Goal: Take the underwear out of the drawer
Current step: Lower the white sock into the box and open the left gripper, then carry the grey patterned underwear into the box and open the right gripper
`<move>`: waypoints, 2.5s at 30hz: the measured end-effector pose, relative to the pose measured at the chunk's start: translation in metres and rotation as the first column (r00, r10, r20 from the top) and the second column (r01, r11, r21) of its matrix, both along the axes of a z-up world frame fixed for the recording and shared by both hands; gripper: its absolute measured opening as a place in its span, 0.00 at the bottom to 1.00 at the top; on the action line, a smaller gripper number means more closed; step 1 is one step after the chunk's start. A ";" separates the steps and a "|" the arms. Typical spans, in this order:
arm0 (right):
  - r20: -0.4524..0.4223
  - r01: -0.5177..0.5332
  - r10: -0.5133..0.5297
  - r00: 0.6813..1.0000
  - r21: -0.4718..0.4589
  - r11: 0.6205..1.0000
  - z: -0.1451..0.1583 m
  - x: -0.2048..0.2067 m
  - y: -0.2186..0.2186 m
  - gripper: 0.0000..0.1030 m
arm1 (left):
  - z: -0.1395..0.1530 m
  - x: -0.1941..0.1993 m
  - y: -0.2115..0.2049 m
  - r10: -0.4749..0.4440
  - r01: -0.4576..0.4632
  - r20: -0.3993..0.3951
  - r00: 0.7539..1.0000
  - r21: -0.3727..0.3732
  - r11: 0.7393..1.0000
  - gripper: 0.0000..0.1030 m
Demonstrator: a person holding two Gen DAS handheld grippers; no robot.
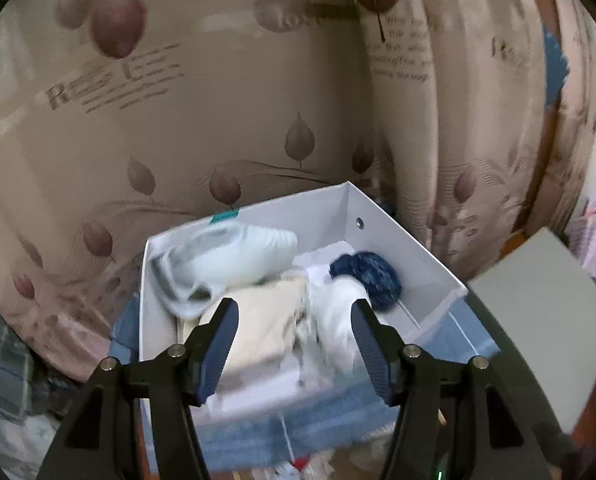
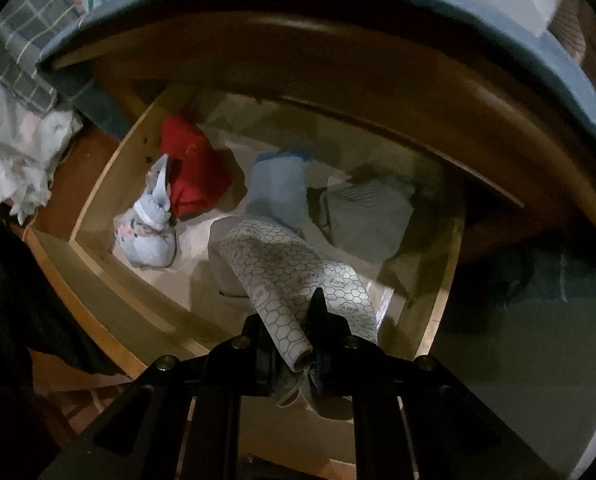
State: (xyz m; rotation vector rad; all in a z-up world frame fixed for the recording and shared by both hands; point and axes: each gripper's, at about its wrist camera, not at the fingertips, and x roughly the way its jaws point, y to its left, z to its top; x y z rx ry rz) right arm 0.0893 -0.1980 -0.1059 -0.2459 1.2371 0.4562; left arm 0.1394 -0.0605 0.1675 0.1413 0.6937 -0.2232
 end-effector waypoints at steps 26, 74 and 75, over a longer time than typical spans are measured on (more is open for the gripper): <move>0.246 0.057 -0.168 0.955 0.403 0.913 0.212 -0.066 -0.059 0.11 | -0.134 -0.116 0.146 0.193 -0.219 -0.122 0.974 -0.269 0.938 0.58; 0.283 0.217 -0.289 0.915 0.260 0.941 0.208 0.172 -0.007 0.65 | -0.148 -0.106 0.127 0.170 -0.190 -0.136 0.976 -0.153 0.970 0.58; 0.314 0.210 -0.283 0.906 0.246 0.946 0.212 0.168 -0.004 0.76 | -0.149 -0.105 0.127 0.175 -0.195 -0.140 0.975 -0.147 0.970 0.58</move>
